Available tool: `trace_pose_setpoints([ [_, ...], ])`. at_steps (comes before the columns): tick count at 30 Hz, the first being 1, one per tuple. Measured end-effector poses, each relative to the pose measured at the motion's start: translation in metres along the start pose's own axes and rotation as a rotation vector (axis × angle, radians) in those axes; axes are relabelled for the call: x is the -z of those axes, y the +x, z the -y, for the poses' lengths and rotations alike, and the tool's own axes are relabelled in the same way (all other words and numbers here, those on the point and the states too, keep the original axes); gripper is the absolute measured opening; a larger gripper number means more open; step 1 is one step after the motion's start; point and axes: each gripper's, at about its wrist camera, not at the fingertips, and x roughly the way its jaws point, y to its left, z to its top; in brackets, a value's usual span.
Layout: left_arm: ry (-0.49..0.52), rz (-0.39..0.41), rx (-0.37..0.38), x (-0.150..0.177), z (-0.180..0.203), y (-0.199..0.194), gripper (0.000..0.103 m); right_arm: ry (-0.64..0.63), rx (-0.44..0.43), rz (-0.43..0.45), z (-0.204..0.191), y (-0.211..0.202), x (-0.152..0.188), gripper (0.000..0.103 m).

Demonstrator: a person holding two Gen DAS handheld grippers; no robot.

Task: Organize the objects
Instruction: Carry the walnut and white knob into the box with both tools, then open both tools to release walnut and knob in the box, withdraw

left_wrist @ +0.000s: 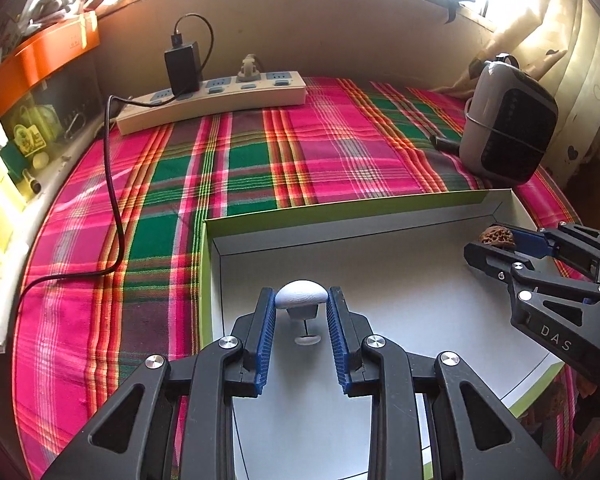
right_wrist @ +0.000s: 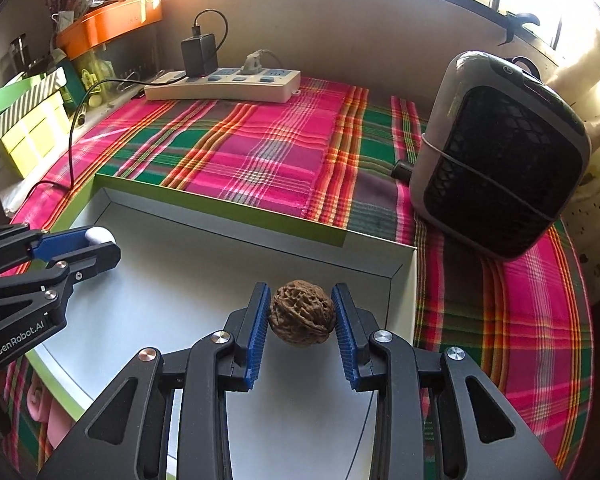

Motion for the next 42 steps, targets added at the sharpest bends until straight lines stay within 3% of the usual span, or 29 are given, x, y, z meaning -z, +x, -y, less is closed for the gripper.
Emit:
trace_pose_setpoints([
  [12, 0.024, -0.001, -0.024, -0.001, 0.004, 0.004, 0.025, 0.010, 0.017, -0.012, 0.001, 0.007, -0.004, 0.033],
  [19, 0.030, -0.004, -0.015, 0.000, 0.007, 0.004, 0.031, 0.017, 0.023, -0.008, 0.000, 0.008, -0.003, 0.033],
  [26, 0.008, -0.004, 0.004, 0.000, 0.006, 0.000, 0.039, 0.024, 0.008, 0.003, -0.001, 0.004, -0.003, 0.048],
  [42, -0.016, 0.060, 0.030, 0.016, 0.004, -0.040, 0.044, 0.054, 0.019, 0.069, 0.002, -0.030, 0.008, 0.054],
])
